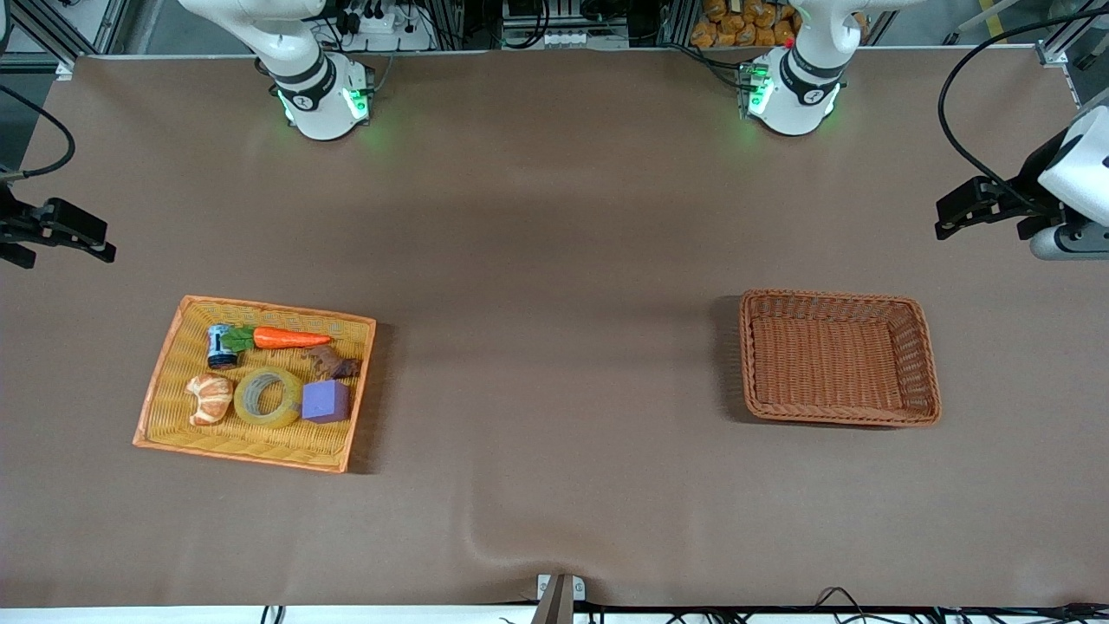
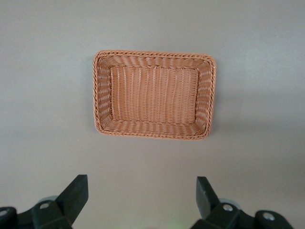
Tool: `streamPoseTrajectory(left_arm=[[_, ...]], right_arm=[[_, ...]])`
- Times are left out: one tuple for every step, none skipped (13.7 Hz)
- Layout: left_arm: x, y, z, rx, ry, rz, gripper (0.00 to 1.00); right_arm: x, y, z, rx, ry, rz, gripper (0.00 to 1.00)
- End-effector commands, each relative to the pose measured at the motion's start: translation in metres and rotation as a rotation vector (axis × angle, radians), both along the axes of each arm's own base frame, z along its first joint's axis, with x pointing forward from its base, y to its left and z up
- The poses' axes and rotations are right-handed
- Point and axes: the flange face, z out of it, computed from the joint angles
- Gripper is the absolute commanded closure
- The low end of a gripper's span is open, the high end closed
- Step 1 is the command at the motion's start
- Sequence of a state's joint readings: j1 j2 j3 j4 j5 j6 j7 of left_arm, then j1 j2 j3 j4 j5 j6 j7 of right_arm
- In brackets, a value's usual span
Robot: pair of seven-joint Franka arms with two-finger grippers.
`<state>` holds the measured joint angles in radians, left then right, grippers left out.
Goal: Transfer tape with both arms
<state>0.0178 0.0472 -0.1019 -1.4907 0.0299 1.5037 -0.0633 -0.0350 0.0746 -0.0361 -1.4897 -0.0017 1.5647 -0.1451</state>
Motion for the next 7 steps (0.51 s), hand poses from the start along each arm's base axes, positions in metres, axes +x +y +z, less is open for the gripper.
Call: streamPoseTrajectory(left_arm=[[0.001, -0.002, 0.005, -0.009, 0.010, -0.008, 0.00], [0.001, -0.002, 0.005, -0.009, 0.008, -0.008, 0.00], [0.001, -0.002, 0.005, -0.009, 0.008, -0.009, 0.00], [0.001, -0.001, 0.005, -0.009, 0.008, -0.008, 0.00], [0.002, 0.004, 0.005, -0.009, 0.008, 0.000, 0.00], [0.002, 0.007, 0.005, -0.011, 0.008, -0.002, 0.00], [0.002, 0.009, 0.004, -0.020, 0.011, -0.007, 0.00]], right_arm=[[-0.002, -0.001, -0.001, 0.000, 0.005, -0.060, 0.00], [-0.002, 0.001, -0.001, 0.000, 0.011, -0.103, 0.00], [-0.003, 0.001, -0.002, -0.003, 0.017, -0.105, 0.00], [-0.003, 0.000, -0.002, -0.009, 0.017, -0.102, 0.00], [-0.003, 0.000, -0.002, -0.011, 0.016, -0.102, 0.00], [-0.002, 0.000, -0.002, -0.011, 0.016, -0.100, 0.00], [-0.001, 0.001, -0.005, -0.010, 0.014, -0.100, 0.00]])
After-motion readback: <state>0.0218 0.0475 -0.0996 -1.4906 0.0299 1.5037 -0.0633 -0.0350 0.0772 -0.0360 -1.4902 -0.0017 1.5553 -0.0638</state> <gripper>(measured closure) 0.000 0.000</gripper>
